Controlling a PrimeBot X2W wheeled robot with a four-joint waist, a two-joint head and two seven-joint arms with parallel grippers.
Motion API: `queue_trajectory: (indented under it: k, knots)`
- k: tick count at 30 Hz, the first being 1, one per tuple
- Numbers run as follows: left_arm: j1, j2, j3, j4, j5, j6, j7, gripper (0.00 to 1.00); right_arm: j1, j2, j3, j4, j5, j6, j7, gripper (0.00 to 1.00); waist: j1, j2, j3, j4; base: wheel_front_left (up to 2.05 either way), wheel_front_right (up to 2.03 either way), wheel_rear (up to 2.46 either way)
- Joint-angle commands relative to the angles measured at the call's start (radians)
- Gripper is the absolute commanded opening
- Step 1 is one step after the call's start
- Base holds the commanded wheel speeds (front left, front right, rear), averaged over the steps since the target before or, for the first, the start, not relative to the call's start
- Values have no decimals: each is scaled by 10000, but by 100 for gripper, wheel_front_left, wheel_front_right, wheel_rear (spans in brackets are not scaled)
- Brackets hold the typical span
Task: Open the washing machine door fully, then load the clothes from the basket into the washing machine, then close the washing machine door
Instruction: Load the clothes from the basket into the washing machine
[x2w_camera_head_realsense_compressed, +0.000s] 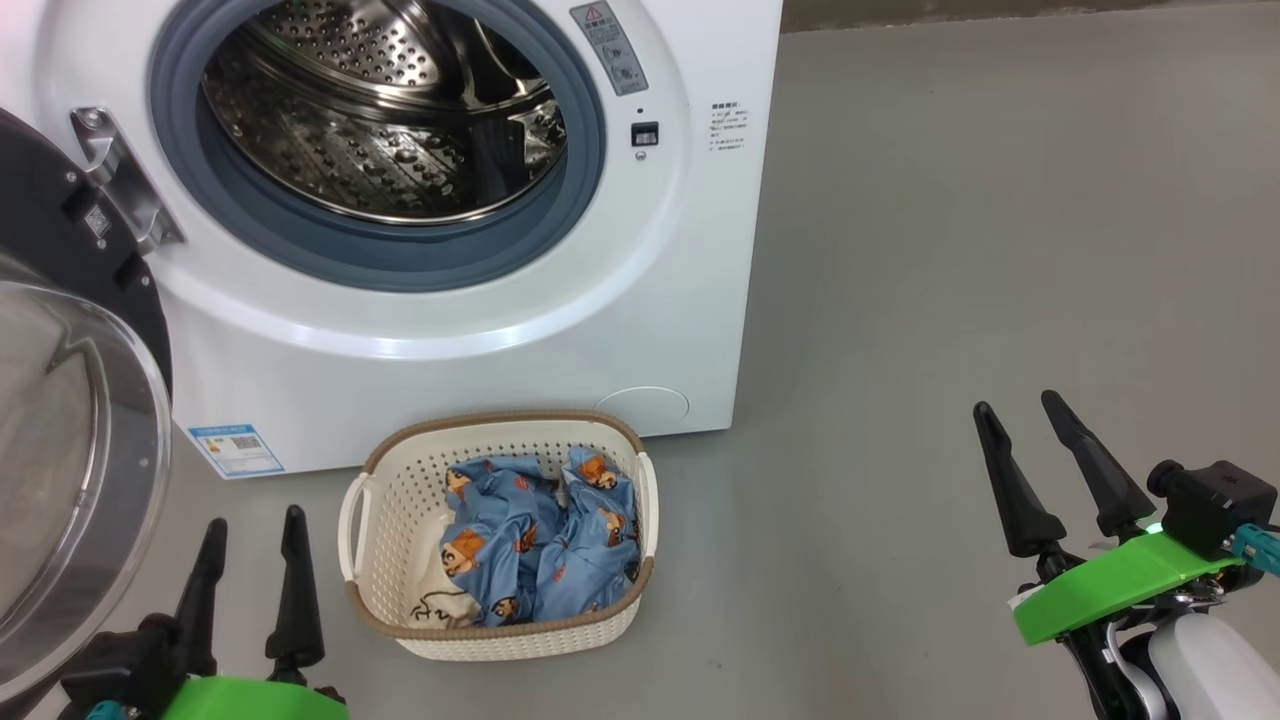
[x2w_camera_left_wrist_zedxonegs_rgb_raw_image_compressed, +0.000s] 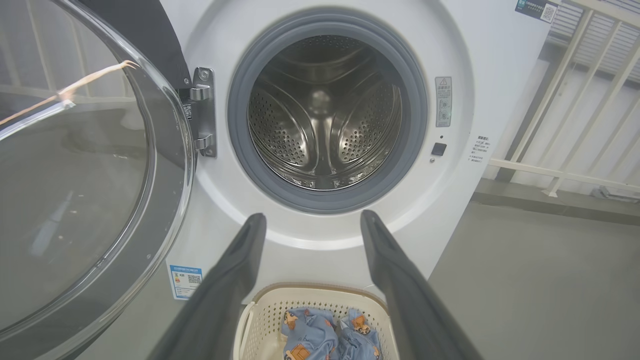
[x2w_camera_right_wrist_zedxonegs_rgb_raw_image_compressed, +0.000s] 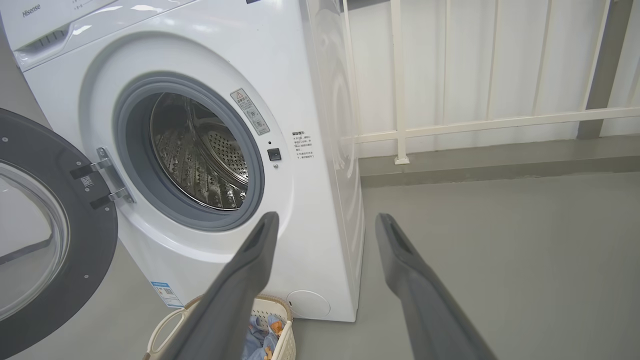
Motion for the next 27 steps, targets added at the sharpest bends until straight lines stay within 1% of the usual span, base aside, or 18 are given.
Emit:
queue_trajectory:
  k: [1,7,27]
  knots:
    - [-411,180,340,-157,73,-69,-114,100,-38,-132,109,-255,-72,46,-92,100,0,0,8,-6,43,-43,0]
    - [-431,201,339,-206,20,-49,-116,100,-53,-122,129,-242,-59,46,-92,100,0,0,57,-6,91,-91,0]
    - [-480,178,405,-197,-69,15,-126,100,-69,-85,137,-229,-51,46,-92,100,0,0,76,44,138,-138,0]
